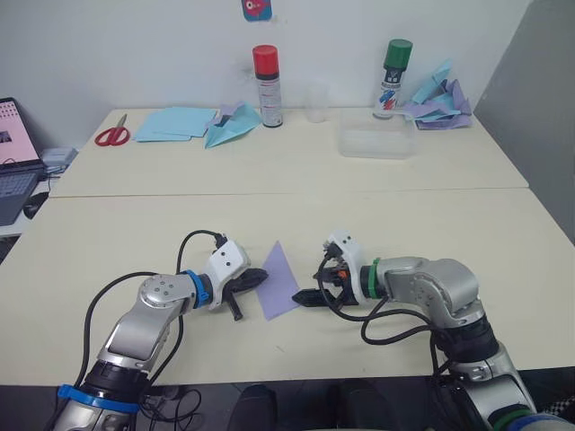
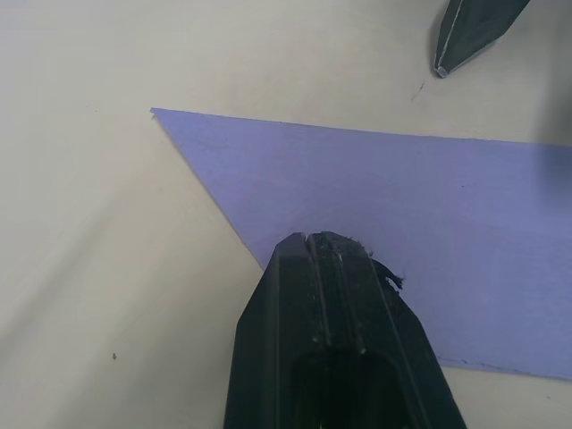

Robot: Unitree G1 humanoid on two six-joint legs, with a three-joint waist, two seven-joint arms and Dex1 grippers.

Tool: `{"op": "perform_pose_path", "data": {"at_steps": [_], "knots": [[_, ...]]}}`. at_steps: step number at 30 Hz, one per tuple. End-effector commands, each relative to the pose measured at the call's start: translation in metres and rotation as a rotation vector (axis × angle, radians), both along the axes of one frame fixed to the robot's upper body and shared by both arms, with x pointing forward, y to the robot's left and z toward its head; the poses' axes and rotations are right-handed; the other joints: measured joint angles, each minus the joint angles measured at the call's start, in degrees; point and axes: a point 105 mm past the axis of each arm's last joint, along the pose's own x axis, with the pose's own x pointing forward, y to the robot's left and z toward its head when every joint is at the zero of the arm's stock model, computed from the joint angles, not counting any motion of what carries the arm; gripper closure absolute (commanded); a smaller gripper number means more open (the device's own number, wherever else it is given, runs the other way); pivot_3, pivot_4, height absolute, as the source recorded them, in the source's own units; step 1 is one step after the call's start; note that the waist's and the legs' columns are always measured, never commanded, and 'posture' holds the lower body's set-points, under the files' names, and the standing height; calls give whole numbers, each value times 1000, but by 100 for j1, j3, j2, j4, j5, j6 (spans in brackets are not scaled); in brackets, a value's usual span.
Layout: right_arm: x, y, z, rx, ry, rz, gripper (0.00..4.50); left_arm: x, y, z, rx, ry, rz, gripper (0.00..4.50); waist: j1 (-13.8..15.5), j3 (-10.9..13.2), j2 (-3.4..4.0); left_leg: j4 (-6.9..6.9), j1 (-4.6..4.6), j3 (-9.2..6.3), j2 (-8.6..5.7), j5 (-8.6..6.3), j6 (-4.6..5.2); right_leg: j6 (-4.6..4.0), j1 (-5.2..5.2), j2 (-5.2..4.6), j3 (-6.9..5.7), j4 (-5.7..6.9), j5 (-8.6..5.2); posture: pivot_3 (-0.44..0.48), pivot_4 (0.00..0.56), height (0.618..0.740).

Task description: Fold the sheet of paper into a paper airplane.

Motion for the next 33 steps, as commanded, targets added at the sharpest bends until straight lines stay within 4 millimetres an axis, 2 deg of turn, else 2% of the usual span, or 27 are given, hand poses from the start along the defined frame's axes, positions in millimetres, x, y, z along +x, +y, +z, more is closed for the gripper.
{"op": "perform_pose_path", "data": {"at_steps": [1, 6, 10, 15, 17, 19, 24, 27, 30, 33], "knots": [[-8, 12, -2, 21, 74, 22, 60, -15, -2, -37, 36, 152, 7, 4500, 5, -1, -2, 0, -2, 0, 0, 0, 0, 0, 0, 0, 0, -1, 0, 0, 150, 740], [-6, 24, 4, 59, -10, 61, 60, -11, -7, -19, -15, 85, -4, 4500, 4, 0, -2, 1, -3, -1, -2, 0, 0, 1, 1, 0, -2, -2, 0, 0, 150, 740], [-1, 18, 13, 63, -126, 68, 60, -10, 3, 2, -29, 14, -9, 4500, -7, 14, -17, 0, -20, -2, 4, 0, 0, 1, -13, 2, -2, -3, 0, 0, 150, 740], [4, 9, 26, 74, -301, 85, 60, -6, 6, 44, -124, -65, -53, 4500, -16, 45, -52, 0, -76, 5, 3, 0, 0, 6, -66, 20, -2, -5, -2, 0, 150, 740], [10, 4, 32, 74, -360, 84, 29, -3, 14, 56, -124, -66, -83, 3968, -20, 78, -90, 3, -96, 4, 2, 0, -1, 5, -89, 24, -4, 1, -2, 0, 150, 740], [15, -3, 37, 76, -412, 77, 29, 2, 26, 65, -89, -78, -106, 3445, -20, 96, -98, 6, -105, -11, 11, 0, -1, 5, -100, 36, -17, 11, -2, 0, 150, 740], [22, -17, 45, 94, -487, 71, 29, 20, 59, 69, 67, -128, -183, 1868, -18, 111, -92, 4, -102, -8, 13, 0, -1, -2, -103, 54, -14, 16, -6, 0, 150, 740], [17, -21, 53, 111, -520, 97, 29, 45, 57, 80, 137, -289, -258, 938, 2, 114, -93, 8, -107, 1, 11, 0, -1, -3, -106, 62, -11, 14, -6, 0, 150, 740], [10, -21, 57, 128, -532, 121, 29, 59, 42, 85, 219, -420, -387, 938, 62, 117, -98, 23, -118, 0, 8, 0, -1, -3, -105, 59, -17, 15, -4, 0, 150, 740], [8, -23, 54, 122, -523, 107, 29, 61, 25, 81, 271, -473, -540, 938, 83, 116, -99, 28, -123, 10, 3, 0, -1, -2, -105, 57, -12, 12, -3, 0, 150, 740]]}}
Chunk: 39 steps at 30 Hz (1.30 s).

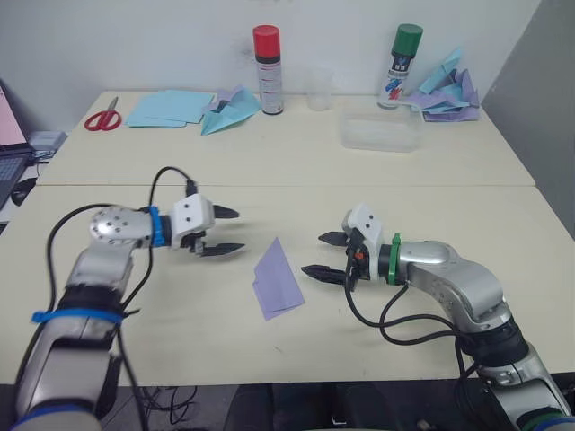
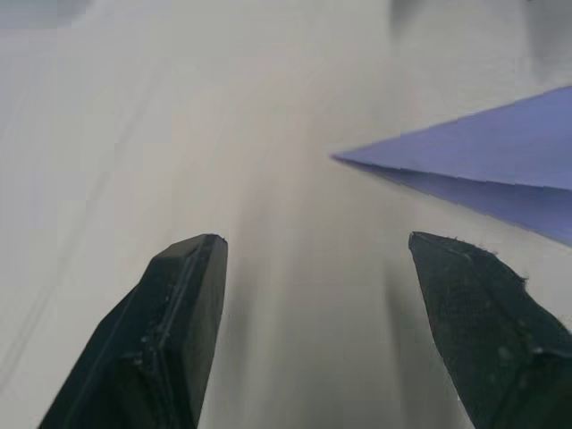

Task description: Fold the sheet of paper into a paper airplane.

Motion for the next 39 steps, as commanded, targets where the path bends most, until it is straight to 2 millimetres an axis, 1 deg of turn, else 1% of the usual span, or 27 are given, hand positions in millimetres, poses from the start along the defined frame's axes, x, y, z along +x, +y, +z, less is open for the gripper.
{"op": "perform_pose_path", "data": {"at_steps": [1, 5, 12, 16, 19, 23, 26, 28, 32, 34, 36, 39], "knots": [[-4, -3, 8, 28, -27, -5, 29, -4, -14, -7, 116, -72, -171, 938, 16, 0, -1, 1, -1, 3, 0, 0, 0, 0, 0, 0, -2, -2, 0, 0, 150, 740], [-1, -7, 9, 56, 2, -52, 29, -9, -25, -18, 187, -75, -288, 938, -46, 0, -1, 1, -2, 10, 3, 0, 1, -5, -6, 2, 1, 6, 3, 0, 150, 740], [1, -11, 11, 59, 2, -84, 29, -5, -24, -13, 188, -88, -311, 938, -75, 0, -1, 2, -1, -6, 10, 0, 1, -1, -5, 12, -4, 19, 1, 0, 150, 740], [2, -11, 9, 62, 4, -96, 29, -13, -34, -19, 175, -81, -380, 938, -76, 0, -1, 5, -1, -2, 8, 0, 1, -1, -4, 12, -4, 20, 1, 0, 150, 740], [0, -10, 6, 64, -1, -96, 29, -15, -34, -26, 204, -96, -398, 1571, -75, 0, -2, 6, -2, -3, 9, 0, 1, -3, -3, 11, -3, 19, 3, 0, 150, 740], [-5, -12, 8, 59, -32, -75, 29, -15, -32, -29, 218, -128, -387, 2872, -77, 0, -1, 7, -1, -5, 9, 1, 1, -4, -3, 12, -3, 23, 3, 0, 150, 740], [-3, -19, 8, 30, -94, -84, 29, -18, -29, -30, 195, -131, -363, 3861, -84, -1, -2, 10, 2, -5, 9, 1, 2, -2, -1, 12, -2, 26, 3, 0, 150, 740], [-3, -26, 6, 16, -117, -103, 29, -20, -22, -31, 179, -115, -311, 4458, -95, -1, -3, 10, 8, -4, 9, 1, 1, -2, 5, 12, -1, 25, 3, 0, 150, 740], [-5, -33, -3, -12, -126, -132, 29, -24, -1, -39, 264, -22, -115, 4458, -116, -2, -3, 10, 9, -7, 16, 1, 1, -5, 4, 13, 0, 31, 5, 0, 150, 740], [-6, -34, -6, -19, -130, -145, 29, -27, 2, -35, 245, 90, 67, 4458, -125, -2, -3, 8, 24, -8, 17, 1, 0, -4, 12, 13, 2, 39, 4, 0, 150, 740], [-5, -34, -7, -10, -134, -165, 29, -37, -11, -28, 177, 163, 174, 4458, -129, -2, -2, 7, 40, -6, 17, 2, 0, -4, 19, 14, 6, 51, 3, 0, 150, 740], [-3, -33, -9, 1, -137, -186, 29, -48, -33, -22, 136, 169, 258, 4458, -109, -2, -2, 9, 51, -4, 13, 2, -1, -3, 22, 13, 10, 65, 2, 0, 150, 740]]}}
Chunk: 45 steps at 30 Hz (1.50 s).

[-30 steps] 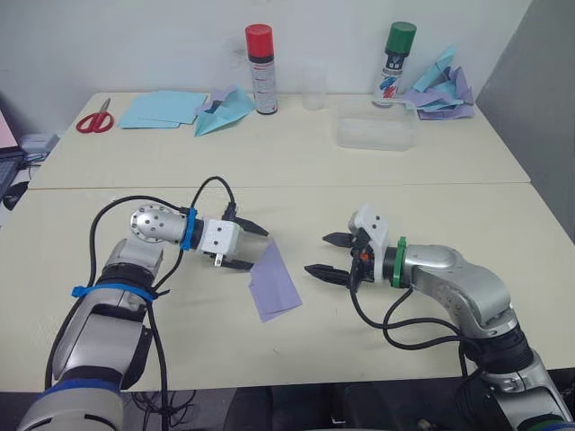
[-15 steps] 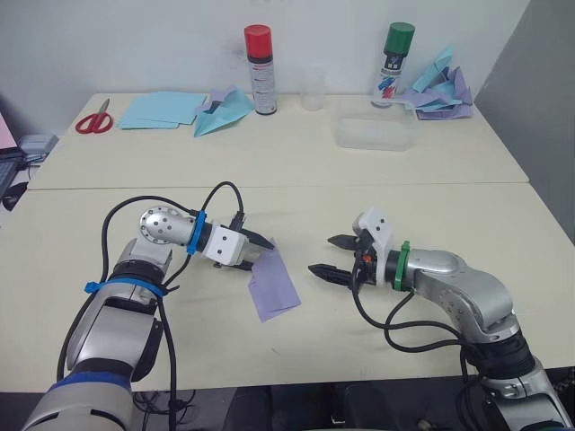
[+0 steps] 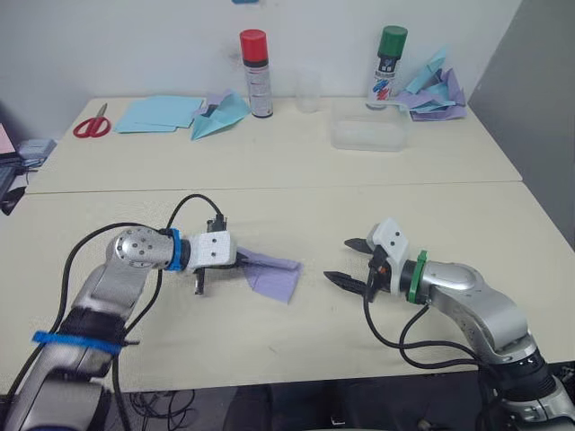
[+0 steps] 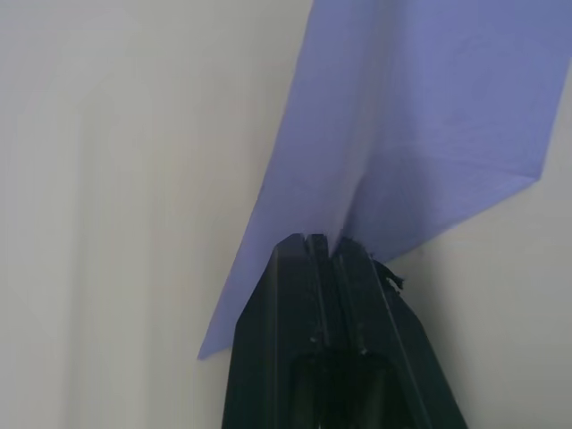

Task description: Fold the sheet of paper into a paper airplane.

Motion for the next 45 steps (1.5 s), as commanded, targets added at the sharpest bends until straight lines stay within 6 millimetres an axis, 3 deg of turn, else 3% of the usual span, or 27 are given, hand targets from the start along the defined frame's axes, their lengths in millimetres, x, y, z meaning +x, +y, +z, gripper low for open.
{"op": "perform_pose_path", "data": {"at_steps": [1, 7, 8, 15, 21, 24, 28, 32, 38, 45], "knots": [[2, 2, 11, 18, -70, -2, 29, -9, -25, 14, -31, -20, 93, 4458, 27, 0, 0, 0, 0, -1, 0, 0, 0, 0, 0, 1, -1, -1, 0, 0, 150, 740], [9, -4, 6, -3, -82, -9, 29, -12, -40, 8, -48, -38, 147, 4458, 25, -1, -1, 5, 18, -5, -4, 3, -5, 0, 21, 2, 2, -1, 0, 0, 150, 740], [11, -4, 6, 0, -81, -8, 29, -15, -40, 9, -56, -30, 146, 3942, 12, -1, -1, 5, 19, -4, -4, 3, -4, -1, 21, 2, 3, 0, 0, 0, 150, 740], [10, -5, 7, -51, -119, 93, 29, -32, -32, 28, -93, -34, 45, 1897, 22, -1, -1, 3, 16, -4, 1, 3, -5, -2, 18, 6, 6, -3, 0, 0, 150, 740], [-5, 8, 7, -171, -259, 356, 29, -35, 5, 58, -230, -64, -2, 20, 21, 0, -1, 5, 19, -2, 0, 3, -4, -3, 20, 3, 1, -4, 0, 0, 150, 740], [1, 20, 2, -180, -308, 384, 29, -41, 22, 58, -284, -65, -12, 20, 7, -1, 0, 5, 24, 1, 2, 3, -4, -4, 20, 5, 3, -2, 0, 0, 150, 740], [9, 38, -4, -153, -327, 412, 29, -44, 36, 44, -266, -70, 10, 20, 25, -1, -1, 6, 20, 3, 2, 3, -5, -6, 18, 4, 4, -2, 1, 0, 150, 740], [18, 55, -6, -113, -334, 419, 29, -46, 33, 39, -314, -82, 44, 20, 41, -1, -1, 13, 18, 2, 2, 3, -5, -9, 18, -1, 4, 1, 3, 0, 150, 740], [17, 56, -1, -96, -355, 469, 2031, -50, 29, 34, -343, -87, 92, 0, 53, -1, -1, 27, 16, 3, -2, 3, -5, -9, 26, -11, 3, 3, 3, 0, 150, 740], [4, 57, -10, -107, -380, 567, 4485, -49, 31, 37, -352, -98, 120, 0, 45, -1, -1, 28, 23, -3, 4, 3, -4, -11, 26, -12, 0, 16, 4, 0, 150, 740]]}}
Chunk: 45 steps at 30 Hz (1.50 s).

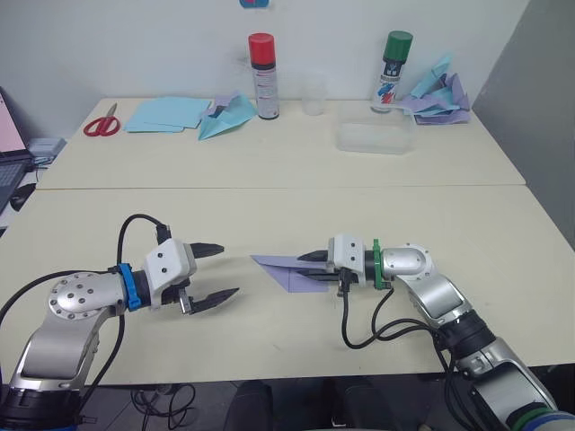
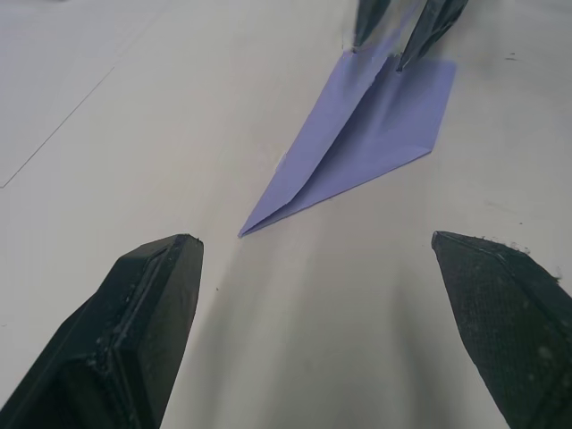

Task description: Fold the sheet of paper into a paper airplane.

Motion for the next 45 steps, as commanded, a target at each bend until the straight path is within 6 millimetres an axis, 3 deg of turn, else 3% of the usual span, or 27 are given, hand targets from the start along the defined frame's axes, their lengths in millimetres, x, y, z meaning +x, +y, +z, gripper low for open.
{"op": "perform_pose_path", "data": {"at_steps": [1, 7, 17, 22, 25, 27, 33, 37, 45], "knots": [[-6, 3, 6, 24, -47, 57, 4485, 0, 0, 16, -10, -52, -1, 0, -1, 0, 0, 1, 1, 0, 0, 0, 0, 0, 0, 0, 0, 4, 0, 0, 150, 740], [-27, 5, 7, 40, -36, 152, 4485, -7, 2, 20, -23, -24, -5, 0, -2, 0, 0, 7, 1, 0, 1, 0, 0, 0, 0, 0, 1, 7, 0, 0, 150, 740], [-42, 2, 0, -16, 58, 152, 4485, 2, -9, 27, -78, -36, -3, 0, 1, 0, 0, 47, 4, -3, -2, 0, 0, -4, 7, 0, -2, 36, 2, 0, 150, 740], [-47, -6, 11, -6, 75, 148, 2858, 7, -15, 21, -117, -7, 9, 0, 1, 0, 0, 49, 7, -3, -2, 0, 0, -4, 12, 2, 0, 35, 2, 0, 150, 740], [-51, -11, 23, 18, 84, 132, 1841, 14, -20, 18, -145, 6, 21, 579, 8, 0, 0, 49, 5, -6, -2, 0, 0, -4, 12, 2, -3, 35, 2, 0, 150, 740], [-52, -17, 35, 41, 90, 107, 1135, 16, -27, 13, -160, 28, 3, 1210, 4, 0, 0, 50, 7, -7, -3, 0, 0, -4, 14, 2, -4, 36, 2, 0, 150, 740], [-55, -29, 46, 49, 95, 43, 1130, 12, -44, -6, -168, 112, -53, 3087, -4, -1, -2, 49, 14, -5, -5, -1, -1, -3, 24, 2, -1, 32, 2, 0, 150, 740], [-64, -43, 36, 2, 105, 13, 1130, 17, -50, -27, -159, 187, -57, 4353, 7, -2, 1, 47, 16, -8, -5, -1, 0, -3, 24, 2, -3, 31, 2, 0, 150, 740], [-78, -51, 21, -53, 88, 24, 1130, 22, -57, -60, -102, 291, -93, 4471, -3, -2, 0, 50, 16, -7, -7, -1, 0, -2, 26, 9, -3, 32, 2, 0, 150, 740]]}}
